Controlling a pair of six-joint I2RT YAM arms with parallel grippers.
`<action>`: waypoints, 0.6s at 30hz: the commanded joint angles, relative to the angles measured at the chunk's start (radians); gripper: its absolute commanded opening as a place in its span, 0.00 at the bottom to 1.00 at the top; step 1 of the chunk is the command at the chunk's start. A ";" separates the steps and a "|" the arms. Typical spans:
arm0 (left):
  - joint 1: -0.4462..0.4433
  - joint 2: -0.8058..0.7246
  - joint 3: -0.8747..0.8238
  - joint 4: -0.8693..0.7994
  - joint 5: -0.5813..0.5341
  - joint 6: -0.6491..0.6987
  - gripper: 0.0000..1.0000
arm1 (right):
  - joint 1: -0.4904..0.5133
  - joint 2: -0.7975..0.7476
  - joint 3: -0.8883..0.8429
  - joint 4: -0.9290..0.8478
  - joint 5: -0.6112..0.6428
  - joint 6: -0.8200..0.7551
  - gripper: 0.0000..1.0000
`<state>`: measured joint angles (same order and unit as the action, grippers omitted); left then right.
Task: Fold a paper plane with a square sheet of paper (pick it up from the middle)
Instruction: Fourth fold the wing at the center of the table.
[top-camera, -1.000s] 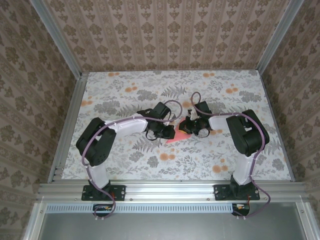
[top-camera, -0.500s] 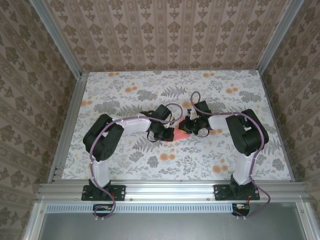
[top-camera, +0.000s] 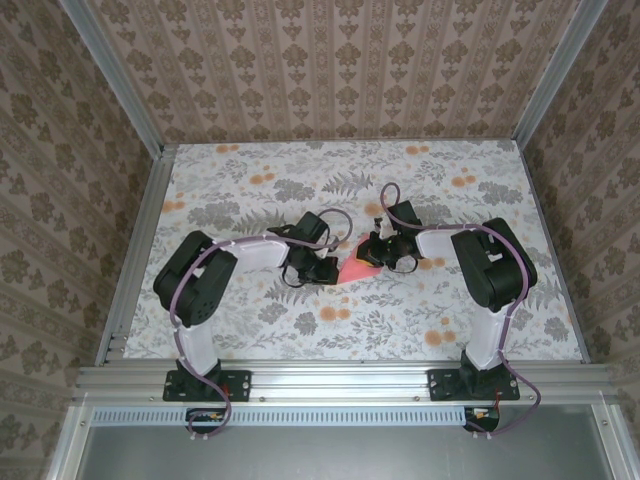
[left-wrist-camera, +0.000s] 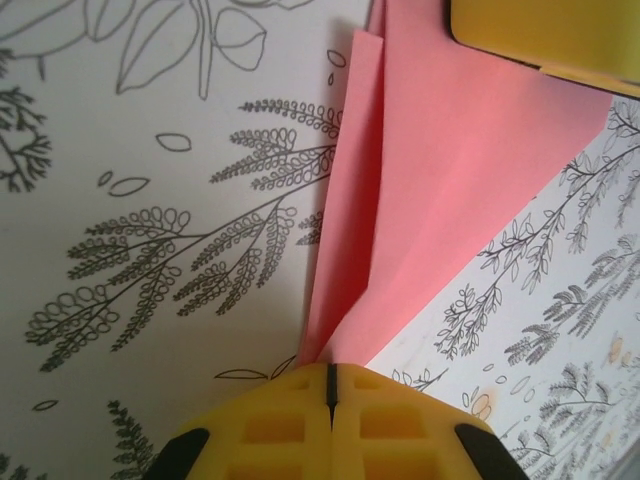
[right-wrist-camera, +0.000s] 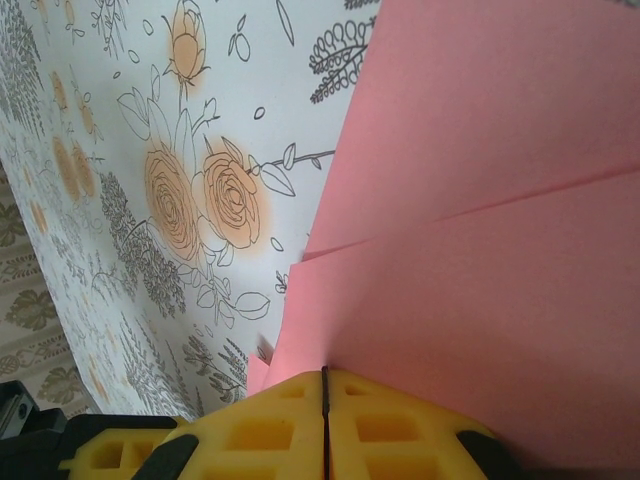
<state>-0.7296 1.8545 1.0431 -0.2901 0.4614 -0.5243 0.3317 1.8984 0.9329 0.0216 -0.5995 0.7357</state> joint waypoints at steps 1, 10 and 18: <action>0.036 0.020 -0.056 -0.047 0.034 0.004 0.06 | 0.003 0.070 -0.017 -0.146 0.130 -0.022 0.10; 0.049 -0.108 -0.074 0.038 0.100 0.015 0.07 | 0.005 0.063 -0.017 -0.134 0.127 -0.025 0.10; -0.011 -0.074 -0.033 0.175 0.028 -0.052 0.06 | 0.005 0.060 -0.017 -0.099 0.111 -0.009 0.10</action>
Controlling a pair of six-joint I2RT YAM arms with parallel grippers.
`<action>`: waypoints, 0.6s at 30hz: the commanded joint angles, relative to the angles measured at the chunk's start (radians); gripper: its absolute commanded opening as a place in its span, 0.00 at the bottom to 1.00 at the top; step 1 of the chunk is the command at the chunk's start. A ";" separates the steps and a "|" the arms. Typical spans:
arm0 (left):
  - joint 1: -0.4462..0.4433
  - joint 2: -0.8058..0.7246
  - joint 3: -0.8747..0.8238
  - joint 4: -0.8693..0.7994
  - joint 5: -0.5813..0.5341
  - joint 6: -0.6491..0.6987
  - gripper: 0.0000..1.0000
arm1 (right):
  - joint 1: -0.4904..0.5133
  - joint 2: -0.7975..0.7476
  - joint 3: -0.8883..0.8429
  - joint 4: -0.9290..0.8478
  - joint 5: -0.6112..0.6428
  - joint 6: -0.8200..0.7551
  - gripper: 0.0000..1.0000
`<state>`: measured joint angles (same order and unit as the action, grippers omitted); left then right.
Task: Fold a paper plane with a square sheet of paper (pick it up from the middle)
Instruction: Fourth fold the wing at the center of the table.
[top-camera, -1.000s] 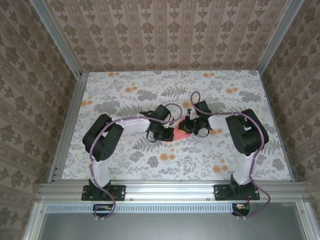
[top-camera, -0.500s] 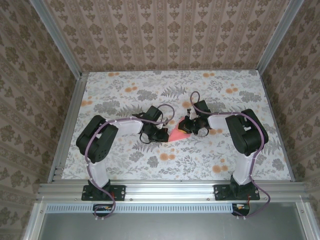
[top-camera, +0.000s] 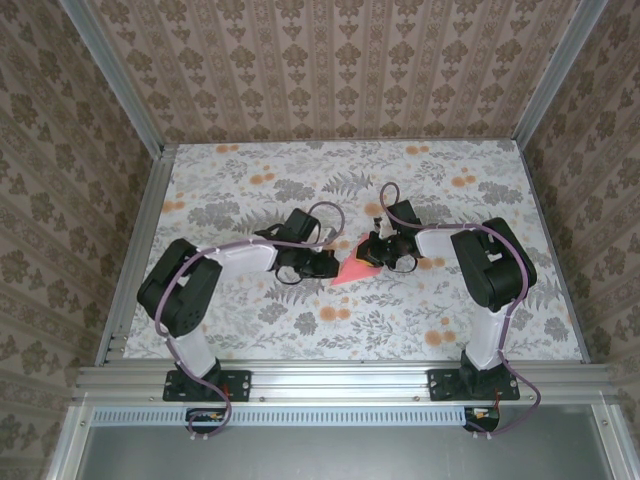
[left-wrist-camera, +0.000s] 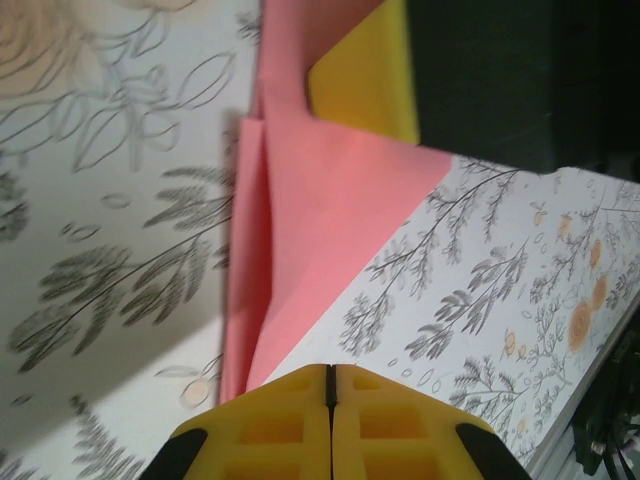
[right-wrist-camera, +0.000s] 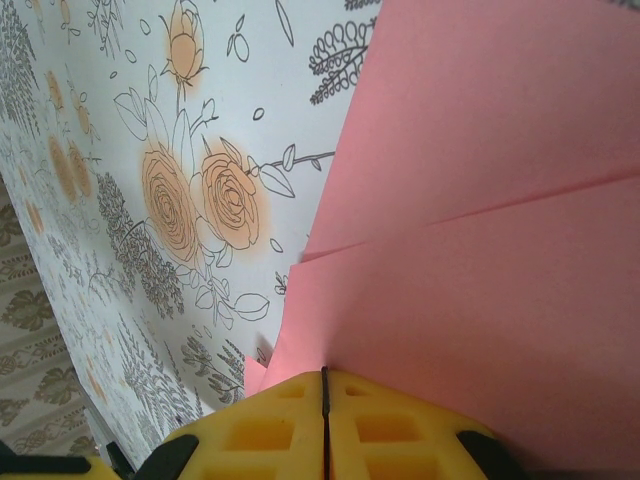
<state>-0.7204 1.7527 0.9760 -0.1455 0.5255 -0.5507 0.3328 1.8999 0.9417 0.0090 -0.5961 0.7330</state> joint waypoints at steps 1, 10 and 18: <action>-0.022 0.043 0.043 0.024 -0.048 -0.028 0.06 | 0.004 0.058 -0.025 -0.086 0.107 -0.006 0.10; -0.021 0.111 0.076 -0.037 -0.115 0.000 0.03 | 0.005 0.060 -0.029 -0.070 0.100 -0.003 0.10; -0.016 0.130 0.047 -0.064 -0.156 -0.003 0.00 | 0.004 0.030 0.016 -0.118 0.094 -0.035 0.11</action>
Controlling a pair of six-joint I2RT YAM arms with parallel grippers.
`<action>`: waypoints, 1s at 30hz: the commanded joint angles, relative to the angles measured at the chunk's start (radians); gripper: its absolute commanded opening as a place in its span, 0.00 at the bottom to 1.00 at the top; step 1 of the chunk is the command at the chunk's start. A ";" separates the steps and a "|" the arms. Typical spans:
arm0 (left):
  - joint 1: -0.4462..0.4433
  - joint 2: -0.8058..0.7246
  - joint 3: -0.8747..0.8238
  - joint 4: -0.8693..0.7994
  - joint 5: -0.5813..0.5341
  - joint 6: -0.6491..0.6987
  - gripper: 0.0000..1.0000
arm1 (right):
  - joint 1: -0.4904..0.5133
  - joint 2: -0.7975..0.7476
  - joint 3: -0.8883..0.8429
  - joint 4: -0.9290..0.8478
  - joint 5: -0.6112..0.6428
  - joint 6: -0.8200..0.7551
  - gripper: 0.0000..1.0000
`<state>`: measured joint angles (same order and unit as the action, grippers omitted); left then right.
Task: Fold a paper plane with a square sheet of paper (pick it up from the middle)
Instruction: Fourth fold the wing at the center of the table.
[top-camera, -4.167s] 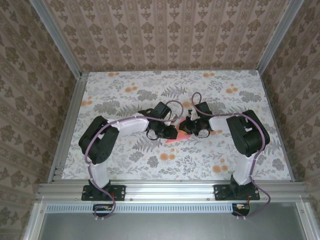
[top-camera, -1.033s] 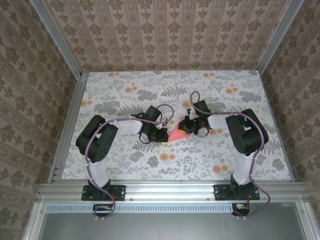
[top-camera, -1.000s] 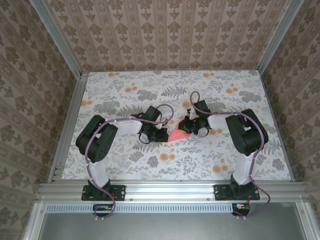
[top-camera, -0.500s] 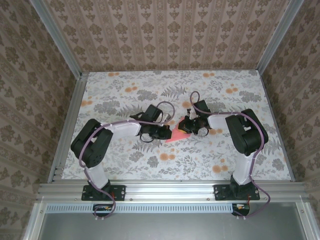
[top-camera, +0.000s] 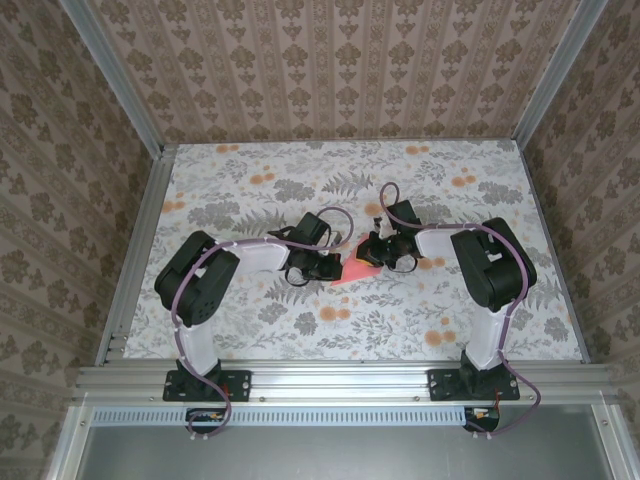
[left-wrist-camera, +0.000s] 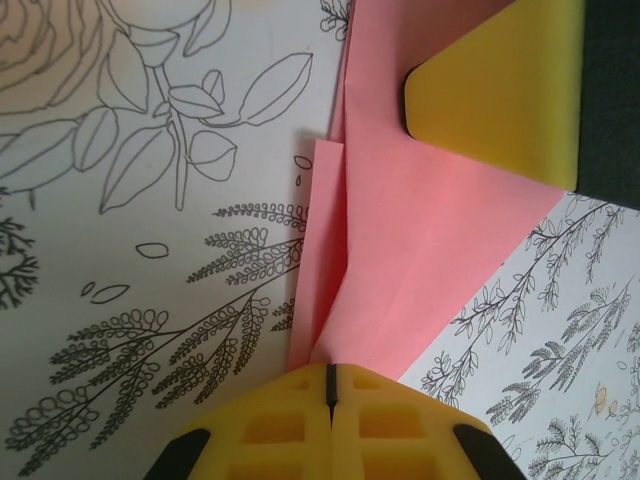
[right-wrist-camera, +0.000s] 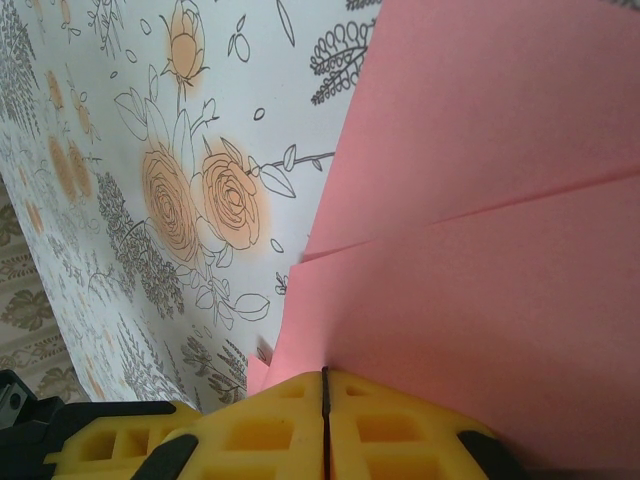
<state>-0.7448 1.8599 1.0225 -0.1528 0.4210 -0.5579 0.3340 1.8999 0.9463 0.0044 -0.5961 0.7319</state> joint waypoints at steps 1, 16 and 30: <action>0.010 0.021 -0.005 -0.057 -0.052 0.002 0.00 | 0.003 0.018 0.031 -0.141 0.094 -0.053 0.12; 0.018 0.029 -0.043 -0.043 -0.048 -0.040 0.00 | 0.110 -0.191 -0.058 -0.060 0.080 0.006 0.22; 0.024 0.025 -0.063 -0.020 -0.032 -0.061 0.00 | 0.135 -0.041 -0.031 0.028 0.051 0.043 0.09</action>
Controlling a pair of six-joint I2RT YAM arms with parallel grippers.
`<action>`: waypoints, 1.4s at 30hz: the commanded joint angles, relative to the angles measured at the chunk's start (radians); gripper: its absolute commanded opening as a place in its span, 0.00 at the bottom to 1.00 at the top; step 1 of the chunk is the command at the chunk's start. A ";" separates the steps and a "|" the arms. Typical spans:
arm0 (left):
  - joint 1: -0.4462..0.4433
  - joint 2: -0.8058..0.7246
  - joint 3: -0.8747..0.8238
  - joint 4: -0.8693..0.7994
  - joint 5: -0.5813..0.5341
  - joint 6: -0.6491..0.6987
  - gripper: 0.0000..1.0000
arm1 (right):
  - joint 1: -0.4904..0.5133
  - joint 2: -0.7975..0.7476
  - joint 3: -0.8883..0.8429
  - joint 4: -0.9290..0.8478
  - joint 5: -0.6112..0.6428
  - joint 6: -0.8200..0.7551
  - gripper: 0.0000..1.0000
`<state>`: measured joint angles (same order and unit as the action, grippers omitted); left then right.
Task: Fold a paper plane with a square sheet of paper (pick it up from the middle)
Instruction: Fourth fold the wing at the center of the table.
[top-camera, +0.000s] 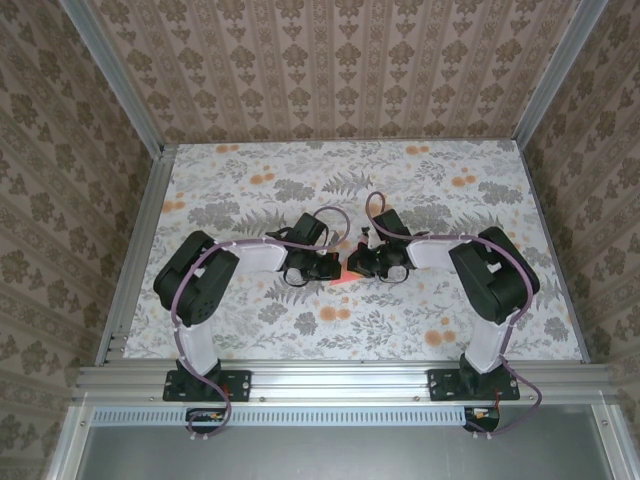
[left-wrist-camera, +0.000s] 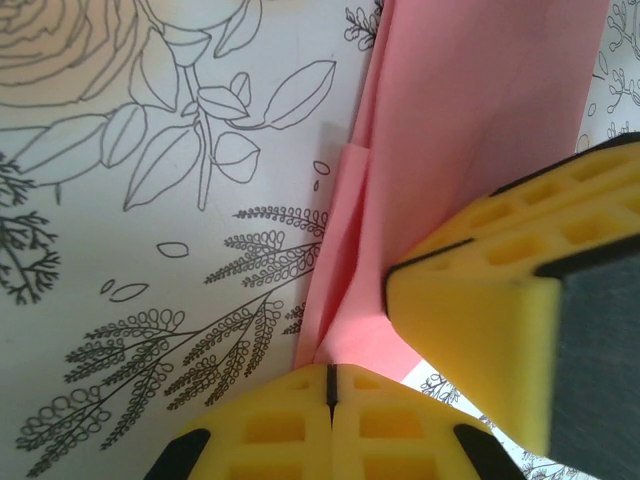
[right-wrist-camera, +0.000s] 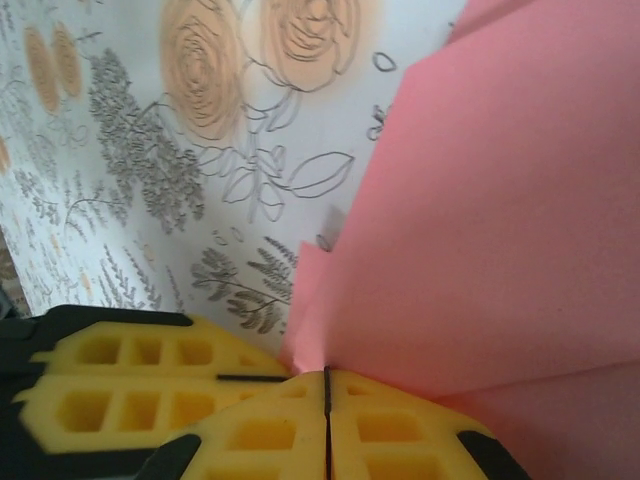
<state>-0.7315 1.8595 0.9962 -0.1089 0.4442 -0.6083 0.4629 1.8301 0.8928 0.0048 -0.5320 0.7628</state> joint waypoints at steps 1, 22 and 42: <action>0.011 0.026 -0.035 -0.065 -0.053 -0.010 0.00 | 0.006 0.037 0.027 0.029 -0.015 0.012 0.09; 0.021 -0.052 -0.015 0.046 0.035 -0.030 0.06 | 0.005 0.061 0.020 0.020 0.003 0.024 0.09; 0.035 0.026 -0.048 -0.032 0.016 -0.021 0.00 | 0.006 0.010 0.039 0.069 -0.048 0.033 0.08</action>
<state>-0.7052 1.8572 0.9733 -0.0658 0.4858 -0.6357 0.4629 1.8633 0.9089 0.0582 -0.5579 0.7895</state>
